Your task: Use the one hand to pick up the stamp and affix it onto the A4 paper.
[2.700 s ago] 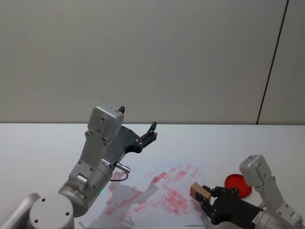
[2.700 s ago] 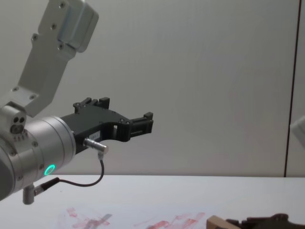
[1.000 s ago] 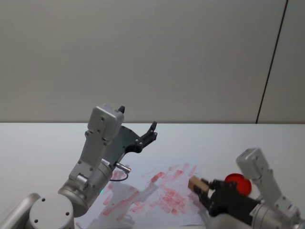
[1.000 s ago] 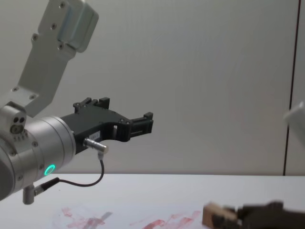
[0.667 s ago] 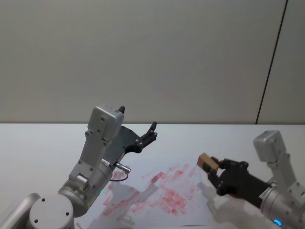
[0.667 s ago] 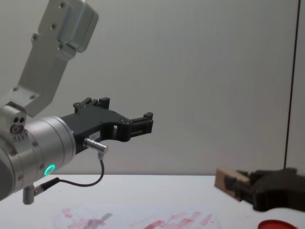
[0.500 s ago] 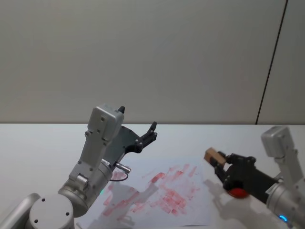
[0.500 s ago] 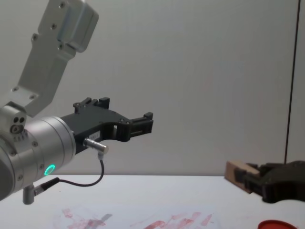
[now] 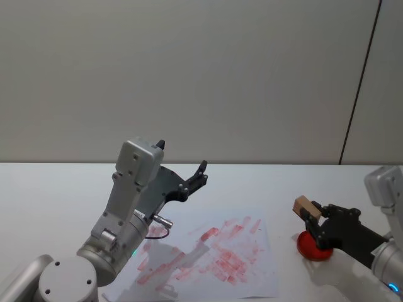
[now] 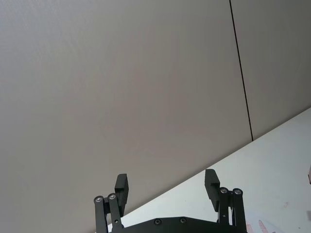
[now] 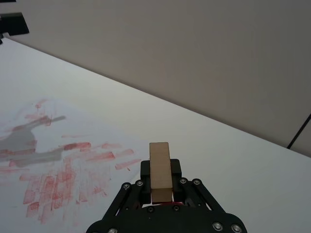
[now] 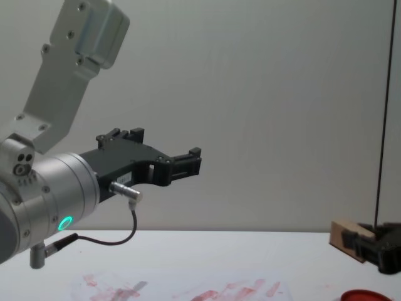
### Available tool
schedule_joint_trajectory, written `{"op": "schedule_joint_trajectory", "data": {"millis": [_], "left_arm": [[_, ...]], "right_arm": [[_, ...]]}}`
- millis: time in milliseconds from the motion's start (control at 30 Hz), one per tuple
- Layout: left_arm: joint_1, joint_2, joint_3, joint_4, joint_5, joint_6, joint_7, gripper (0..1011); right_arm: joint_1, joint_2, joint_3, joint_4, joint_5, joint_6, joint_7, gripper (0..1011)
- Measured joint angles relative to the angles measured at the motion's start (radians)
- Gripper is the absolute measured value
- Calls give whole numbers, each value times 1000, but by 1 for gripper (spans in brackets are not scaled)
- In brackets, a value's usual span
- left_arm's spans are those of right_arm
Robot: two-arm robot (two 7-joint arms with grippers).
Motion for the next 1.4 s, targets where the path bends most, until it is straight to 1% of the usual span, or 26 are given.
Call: {"op": "schedule_joint_trajectory", "data": {"millis": [267, 533, 833, 1200, 1267, 1333, 1367, 1400], "left_arm": [[0, 0, 0, 0, 0, 0, 0, 1002], [0, 0, 0, 0, 0, 0, 0, 1002], [0, 0, 0, 0, 0, 0, 0, 1002], [0, 0, 0, 0, 0, 0, 0, 1003], [0, 0, 0, 0, 0, 0, 0, 1002], [0, 0, 0, 0, 0, 0, 0, 1002], [0, 0, 0, 0, 0, 0, 0, 1002], [0, 0, 0, 0, 0, 0, 0, 1002]], "right_arm": [[-11, 16, 7, 27, -10, 7, -5, 216], [-16, 20, 8, 60, -19, 6, -9, 216], [-15, 17, 5, 92, -26, -3, -10, 216], [-5, 4, -4, 127, -33, -18, -9, 217], [-3, 1, -6, 133, -34, -21, -9, 225], [-1, -1, -7, 136, -34, -23, -9, 301], [0, -2, -8, 139, -35, -24, -9, 301], [1, -3, -8, 142, -35, -28, -9, 332]]}}
